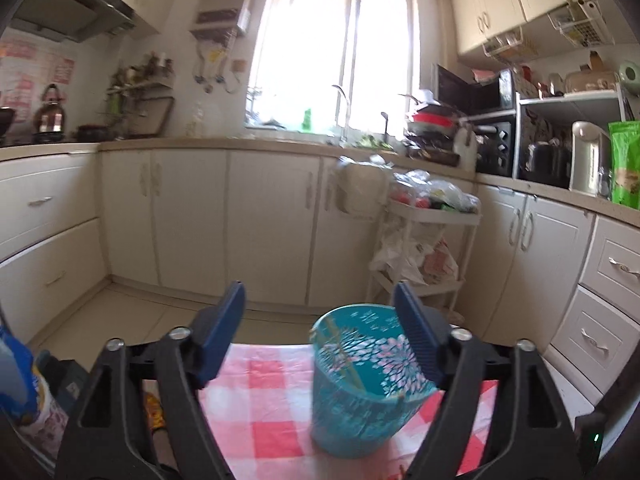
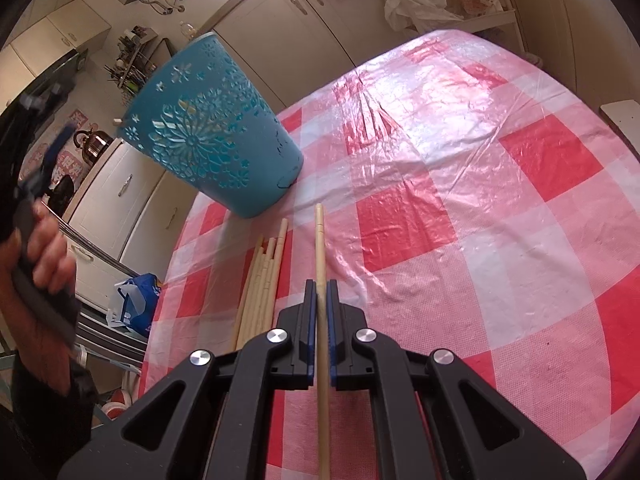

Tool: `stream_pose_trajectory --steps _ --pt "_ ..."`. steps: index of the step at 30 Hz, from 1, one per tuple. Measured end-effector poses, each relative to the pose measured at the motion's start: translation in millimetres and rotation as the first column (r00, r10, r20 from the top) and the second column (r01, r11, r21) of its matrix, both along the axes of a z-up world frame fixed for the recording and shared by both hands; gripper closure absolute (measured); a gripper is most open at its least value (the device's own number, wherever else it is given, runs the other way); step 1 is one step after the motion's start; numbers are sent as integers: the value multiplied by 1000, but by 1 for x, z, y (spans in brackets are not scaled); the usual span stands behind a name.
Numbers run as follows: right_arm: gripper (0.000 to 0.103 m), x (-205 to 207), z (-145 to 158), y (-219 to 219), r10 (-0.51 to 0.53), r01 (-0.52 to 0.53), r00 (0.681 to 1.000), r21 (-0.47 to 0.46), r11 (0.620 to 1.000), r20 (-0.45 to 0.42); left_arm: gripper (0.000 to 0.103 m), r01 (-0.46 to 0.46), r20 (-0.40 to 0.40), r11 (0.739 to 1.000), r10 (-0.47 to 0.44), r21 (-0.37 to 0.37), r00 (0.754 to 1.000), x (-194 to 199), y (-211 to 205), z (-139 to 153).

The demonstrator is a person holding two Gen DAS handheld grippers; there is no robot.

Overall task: Organize utensils
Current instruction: 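Carry the stick over the teal bin with the right gripper while the left gripper withdraws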

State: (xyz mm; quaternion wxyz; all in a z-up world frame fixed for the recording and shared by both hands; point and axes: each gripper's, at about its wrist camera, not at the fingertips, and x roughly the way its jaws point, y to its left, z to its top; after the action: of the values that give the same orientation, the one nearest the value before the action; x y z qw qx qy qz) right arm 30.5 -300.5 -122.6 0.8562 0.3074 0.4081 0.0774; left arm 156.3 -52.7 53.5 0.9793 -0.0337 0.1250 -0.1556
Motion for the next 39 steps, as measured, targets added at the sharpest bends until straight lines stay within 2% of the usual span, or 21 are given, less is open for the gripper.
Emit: stream_pose_trajectory --steps 3,8,11,14,18,24,27,32,39 --pt "97 -3 9 -1 -5 5 999 8 1000 49 18 -31 -20 1000 31 2 999 -31 22 -22" --pt "97 -10 34 2 -5 1 986 20 1000 168 17 -2 -179 997 17 80 984 -53 29 -79" --pt "97 -14 53 2 -16 11 972 25 1000 235 17 0 -256 996 24 92 966 -56 28 -99" --pt "97 -15 75 0 -28 18 955 38 999 296 17 -7 -276 992 42 127 960 -58 24 -107" --pt "97 -2 110 3 -36 19 927 49 999 372 15 -7 -304 991 48 136 951 -58 21 -116" --pt "97 38 174 22 -9 0 860 18 1000 511 11 -6 -346 991 51 132 937 -48 12 -121" --pt "97 61 194 30 -11 10 835 4 1000 551 9 -10 -364 994 50 111 930 -45 15 -123" --pt "97 108 204 41 -52 67 817 -6 998 574 8 -19 -391 997 50 81 919 -40 21 -127" --pt "97 162 190 53 -119 176 813 -47 983 569 8 -24 -420 998 43 51 907 -35 25 -132"
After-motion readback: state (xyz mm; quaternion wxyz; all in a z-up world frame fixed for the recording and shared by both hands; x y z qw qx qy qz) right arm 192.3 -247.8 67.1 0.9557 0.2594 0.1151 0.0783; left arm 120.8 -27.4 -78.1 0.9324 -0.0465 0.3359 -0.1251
